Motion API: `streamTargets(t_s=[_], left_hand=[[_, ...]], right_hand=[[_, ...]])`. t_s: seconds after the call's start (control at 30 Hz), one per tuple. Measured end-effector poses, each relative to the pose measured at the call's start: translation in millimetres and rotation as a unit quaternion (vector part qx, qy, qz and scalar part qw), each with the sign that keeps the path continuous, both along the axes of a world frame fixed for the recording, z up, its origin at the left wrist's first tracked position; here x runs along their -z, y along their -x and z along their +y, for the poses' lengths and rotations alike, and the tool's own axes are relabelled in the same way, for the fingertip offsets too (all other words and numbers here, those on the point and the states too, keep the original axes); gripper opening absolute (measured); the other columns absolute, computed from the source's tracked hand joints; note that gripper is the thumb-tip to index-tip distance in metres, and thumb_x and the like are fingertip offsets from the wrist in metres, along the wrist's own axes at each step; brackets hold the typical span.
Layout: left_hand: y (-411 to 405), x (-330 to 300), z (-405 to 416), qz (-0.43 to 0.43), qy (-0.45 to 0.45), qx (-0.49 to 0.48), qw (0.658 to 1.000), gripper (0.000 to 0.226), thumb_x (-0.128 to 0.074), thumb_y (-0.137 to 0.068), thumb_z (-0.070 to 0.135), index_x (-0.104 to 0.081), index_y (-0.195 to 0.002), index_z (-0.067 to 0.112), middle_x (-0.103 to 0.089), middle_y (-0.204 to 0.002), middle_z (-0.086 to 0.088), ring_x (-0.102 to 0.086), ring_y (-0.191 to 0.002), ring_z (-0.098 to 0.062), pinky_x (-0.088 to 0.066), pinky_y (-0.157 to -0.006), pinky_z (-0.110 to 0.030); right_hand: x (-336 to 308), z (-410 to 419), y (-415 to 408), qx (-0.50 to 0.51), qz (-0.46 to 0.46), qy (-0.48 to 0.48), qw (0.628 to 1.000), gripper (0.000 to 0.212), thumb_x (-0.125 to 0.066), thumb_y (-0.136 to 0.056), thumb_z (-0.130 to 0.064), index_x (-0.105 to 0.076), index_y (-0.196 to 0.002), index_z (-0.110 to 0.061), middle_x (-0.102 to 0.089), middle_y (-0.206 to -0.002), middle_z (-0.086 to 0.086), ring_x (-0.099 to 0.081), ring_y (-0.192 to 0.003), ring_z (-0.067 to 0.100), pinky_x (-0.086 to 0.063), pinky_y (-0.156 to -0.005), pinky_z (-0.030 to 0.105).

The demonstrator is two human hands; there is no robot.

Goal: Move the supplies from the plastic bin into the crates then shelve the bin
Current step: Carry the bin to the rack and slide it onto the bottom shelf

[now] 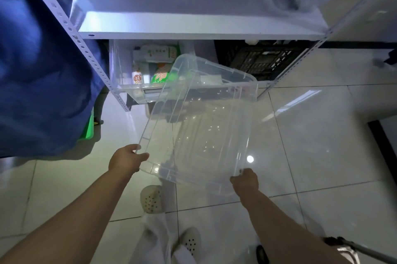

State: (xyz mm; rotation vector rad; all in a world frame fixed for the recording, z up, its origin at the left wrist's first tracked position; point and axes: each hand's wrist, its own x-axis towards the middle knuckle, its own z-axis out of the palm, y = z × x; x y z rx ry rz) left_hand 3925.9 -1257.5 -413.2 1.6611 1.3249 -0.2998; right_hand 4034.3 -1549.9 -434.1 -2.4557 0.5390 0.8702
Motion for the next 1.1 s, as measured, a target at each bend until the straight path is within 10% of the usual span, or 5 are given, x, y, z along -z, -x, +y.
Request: streamTargets(t_s=[0.27,0.43,0.63,0.83,1.1], left_hand=[[-20,2,49,-0.061,0.014,-0.123,0.990,0.045,-0.075,-0.075,0.015,-0.060,-0.116,0.008,-0.057,-0.104,-0.014,-0.056,-0.060,-0.018,-0.054,-0.084,-0.049],[-51,7,102,-0.095,0.017,-0.174,0.980,0.043,-0.072,-0.078,0.012,-0.058,-0.118,0.005,-0.053,-0.115,-0.012,-0.059,-0.052,-0.017,-0.059,-0.072,-0.038],[-97,28,171,-0.133,0.019,-0.198,0.971,0.043,-0.070,-0.081,0.015,-0.056,-0.121,0.006,-0.051,-0.130,-0.010,-0.057,-0.064,-0.020,-0.052,-0.089,-0.046],[-135,50,212,-0.157,0.036,-0.236,0.958,0.040,-0.072,-0.079,0.015,-0.058,-0.115,0.006,-0.058,-0.105,-0.005,-0.057,-0.064,-0.017,-0.054,-0.077,-0.038],[-158,66,223,-0.130,-0.015,-0.198,0.971,0.047,-0.072,-0.078,0.029,-0.060,-0.119,0.010,-0.064,-0.111,-0.009,-0.062,-0.097,-0.031,-0.048,-0.095,-0.044]], right_hand=[[-23,73,-69,-0.060,-0.103,-0.050,0.992,0.047,-0.061,-0.080,-0.007,-0.053,-0.126,0.001,-0.059,-0.119,0.021,-0.055,-0.111,0.036,-0.048,-0.093,0.038],[-21,145,-121,-0.088,-0.151,-0.064,0.983,0.005,-0.053,-0.080,-0.004,-0.054,-0.078,-0.008,-0.050,-0.094,0.016,-0.050,-0.091,0.030,-0.041,-0.074,0.033],[2,228,-170,-0.075,-0.227,-0.093,0.967,0.021,-0.052,-0.082,-0.007,-0.057,-0.102,-0.003,-0.056,-0.103,0.017,-0.051,-0.098,0.032,-0.045,-0.084,0.040],[25,281,-205,-0.051,-0.292,-0.082,0.951,0.026,-0.046,-0.079,-0.008,-0.037,-0.067,-0.029,-0.043,-0.085,0.006,-0.036,-0.086,0.022,-0.027,-0.071,0.031],[44,299,-232,-0.089,-0.321,-0.038,0.942,0.034,-0.051,-0.089,-0.012,-0.057,-0.122,-0.005,-0.062,-0.120,0.017,-0.048,-0.116,0.035,-0.045,-0.093,0.043]])
